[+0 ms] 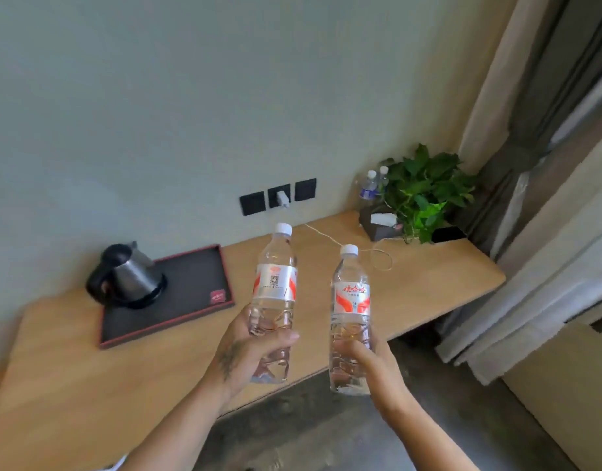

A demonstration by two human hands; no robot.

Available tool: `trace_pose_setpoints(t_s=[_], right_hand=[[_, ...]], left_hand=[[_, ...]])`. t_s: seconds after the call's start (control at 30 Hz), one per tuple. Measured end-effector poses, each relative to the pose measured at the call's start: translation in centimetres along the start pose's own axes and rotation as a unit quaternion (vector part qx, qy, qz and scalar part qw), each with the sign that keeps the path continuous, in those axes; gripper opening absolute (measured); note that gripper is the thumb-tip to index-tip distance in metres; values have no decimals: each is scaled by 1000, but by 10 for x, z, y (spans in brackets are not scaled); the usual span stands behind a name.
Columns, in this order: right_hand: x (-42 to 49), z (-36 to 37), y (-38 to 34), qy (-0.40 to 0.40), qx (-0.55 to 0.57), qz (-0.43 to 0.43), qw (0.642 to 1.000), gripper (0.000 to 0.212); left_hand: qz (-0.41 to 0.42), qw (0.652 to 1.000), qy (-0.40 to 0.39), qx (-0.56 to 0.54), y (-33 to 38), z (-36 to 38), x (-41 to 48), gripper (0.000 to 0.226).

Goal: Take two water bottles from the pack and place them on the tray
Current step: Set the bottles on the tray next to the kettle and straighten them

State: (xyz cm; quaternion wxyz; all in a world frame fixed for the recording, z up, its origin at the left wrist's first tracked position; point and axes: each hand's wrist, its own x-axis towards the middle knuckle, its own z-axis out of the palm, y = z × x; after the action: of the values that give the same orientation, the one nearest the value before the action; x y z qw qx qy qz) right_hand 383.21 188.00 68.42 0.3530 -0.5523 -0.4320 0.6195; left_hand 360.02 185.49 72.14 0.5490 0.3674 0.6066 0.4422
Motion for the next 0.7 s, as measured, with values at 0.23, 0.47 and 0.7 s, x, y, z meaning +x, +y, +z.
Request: trace_pose_setpoints(t_s=[0.23,0.47,0.7], right_hand=[[26,104,-16,-162,-43,-3,986,59],[33,171,-12,-205,-73,-11,976,59],[44,206,-10,-184,-73,-15,980,59]], left_hand=[[-3,989,140,-49,-15,-95,-47,45],[13,980,190,-54,-21,-151,-54,45],[10,986,153,-69,-24,-185,-40,46]])
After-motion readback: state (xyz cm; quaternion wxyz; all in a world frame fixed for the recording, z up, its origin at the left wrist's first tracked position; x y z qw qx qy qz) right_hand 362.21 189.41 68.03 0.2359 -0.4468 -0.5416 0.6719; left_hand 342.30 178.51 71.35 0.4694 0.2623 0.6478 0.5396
